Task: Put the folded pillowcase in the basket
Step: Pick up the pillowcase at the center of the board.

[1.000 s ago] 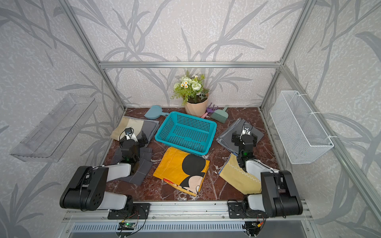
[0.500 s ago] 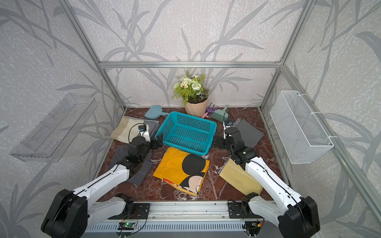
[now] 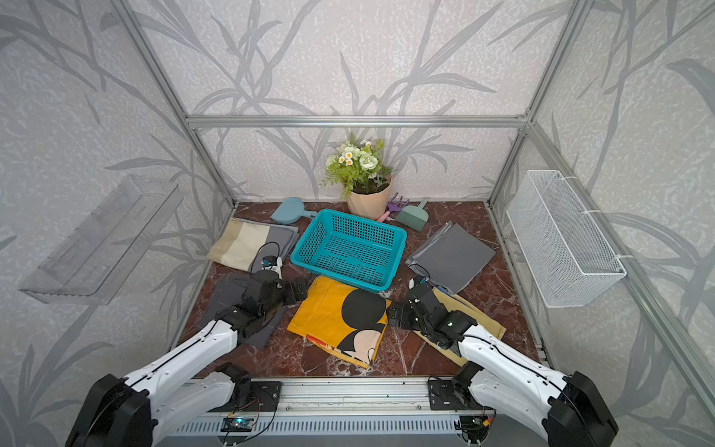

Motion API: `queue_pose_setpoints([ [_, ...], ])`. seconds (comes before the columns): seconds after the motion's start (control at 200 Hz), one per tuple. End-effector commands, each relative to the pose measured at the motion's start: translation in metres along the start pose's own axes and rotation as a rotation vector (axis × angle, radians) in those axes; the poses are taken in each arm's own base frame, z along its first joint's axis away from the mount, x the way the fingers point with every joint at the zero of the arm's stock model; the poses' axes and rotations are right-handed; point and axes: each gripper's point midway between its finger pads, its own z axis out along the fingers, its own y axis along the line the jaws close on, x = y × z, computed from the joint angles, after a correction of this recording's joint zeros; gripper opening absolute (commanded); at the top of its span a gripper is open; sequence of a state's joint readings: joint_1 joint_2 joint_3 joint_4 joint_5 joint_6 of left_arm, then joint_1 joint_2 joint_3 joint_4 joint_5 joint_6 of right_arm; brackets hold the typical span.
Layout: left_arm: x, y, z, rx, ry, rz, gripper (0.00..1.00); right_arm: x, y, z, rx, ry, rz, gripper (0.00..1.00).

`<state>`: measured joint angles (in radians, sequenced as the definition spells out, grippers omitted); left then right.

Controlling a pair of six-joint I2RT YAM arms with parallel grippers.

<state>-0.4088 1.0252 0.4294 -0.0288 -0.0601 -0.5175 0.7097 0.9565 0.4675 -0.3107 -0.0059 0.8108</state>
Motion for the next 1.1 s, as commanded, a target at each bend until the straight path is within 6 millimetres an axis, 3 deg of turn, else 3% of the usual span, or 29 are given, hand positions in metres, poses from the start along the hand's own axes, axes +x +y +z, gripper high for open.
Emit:
queue_pose_setpoints([
  [0.0,0.037,-0.001,0.006,0.04,0.12,-0.017,1.0,-0.004,0.024,0.007,-0.081,-0.008,0.064,0.99],
  [0.18,0.059,-0.005,0.01,0.082,0.182,-0.007,1.0,0.014,0.029,0.03,-0.115,0.053,0.106,0.99],
  [0.47,0.077,-0.011,0.02,0.101,0.277,0.019,1.0,0.034,0.032,0.053,-0.093,0.118,0.099,1.0],
  [0.68,0.084,-0.012,0.018,0.105,0.293,0.021,0.91,0.044,0.041,0.061,-0.11,0.149,0.094,0.87],
  [0.775,0.088,-0.012,0.018,0.11,0.307,0.023,0.71,0.049,0.038,0.063,-0.094,0.16,0.098,0.8],
  [0.895,0.094,-0.014,0.018,0.118,0.324,0.026,0.57,0.05,0.033,0.061,-0.081,0.154,0.107,0.7],
  [1.015,0.098,-0.015,0.018,0.124,0.336,0.034,0.36,0.05,0.028,0.056,-0.062,0.142,0.11,0.5],
  [1.095,0.099,-0.017,0.018,0.13,0.342,0.036,0.16,0.051,0.027,0.055,-0.059,0.145,0.11,0.31],
])
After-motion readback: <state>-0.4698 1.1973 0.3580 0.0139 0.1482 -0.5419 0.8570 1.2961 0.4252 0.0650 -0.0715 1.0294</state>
